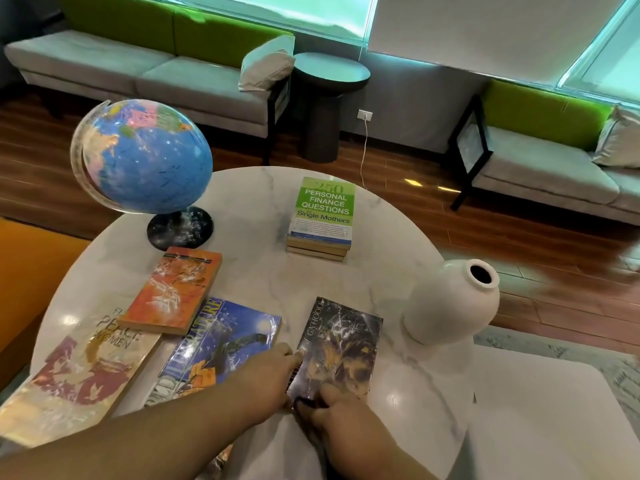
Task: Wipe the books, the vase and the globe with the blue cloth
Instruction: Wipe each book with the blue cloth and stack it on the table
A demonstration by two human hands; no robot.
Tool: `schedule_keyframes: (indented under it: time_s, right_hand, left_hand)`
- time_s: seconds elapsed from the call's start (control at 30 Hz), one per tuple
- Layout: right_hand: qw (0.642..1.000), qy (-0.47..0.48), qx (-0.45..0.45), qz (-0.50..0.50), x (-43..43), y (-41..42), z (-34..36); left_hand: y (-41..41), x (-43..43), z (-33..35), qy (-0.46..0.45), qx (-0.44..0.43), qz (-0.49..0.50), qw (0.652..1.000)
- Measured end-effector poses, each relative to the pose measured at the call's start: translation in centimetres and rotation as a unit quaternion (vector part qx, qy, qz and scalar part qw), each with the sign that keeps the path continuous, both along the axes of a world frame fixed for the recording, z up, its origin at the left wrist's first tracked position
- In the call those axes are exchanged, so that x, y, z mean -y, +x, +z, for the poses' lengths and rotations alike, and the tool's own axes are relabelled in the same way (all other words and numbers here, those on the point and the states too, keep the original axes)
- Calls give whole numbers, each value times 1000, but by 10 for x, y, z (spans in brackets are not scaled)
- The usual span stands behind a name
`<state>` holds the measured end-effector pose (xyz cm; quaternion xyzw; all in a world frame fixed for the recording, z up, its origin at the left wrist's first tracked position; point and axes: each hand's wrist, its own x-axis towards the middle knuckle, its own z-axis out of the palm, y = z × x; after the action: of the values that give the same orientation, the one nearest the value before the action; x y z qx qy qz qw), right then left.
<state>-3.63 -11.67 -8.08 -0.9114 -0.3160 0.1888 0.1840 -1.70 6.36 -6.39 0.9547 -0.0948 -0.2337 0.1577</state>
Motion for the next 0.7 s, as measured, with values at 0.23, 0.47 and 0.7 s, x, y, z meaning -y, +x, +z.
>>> schedule_keyframes:
  time_s: [0.23, 0.47, 0.7]
  right_hand:
    - [999, -19, 18, -30, 6, 9, 12]
    - [995, 32, -15, -91, -4, 15, 23]
    - [948, 142, -84, -271, 47, 48, 71]
  left_hand:
    - [-1, 0, 1, 5, -8, -4, 1000]
    - [4, -2, 3, 8, -8, -23, 1000]
    - [0, -3, 4, 15, -7, -25, 1000]
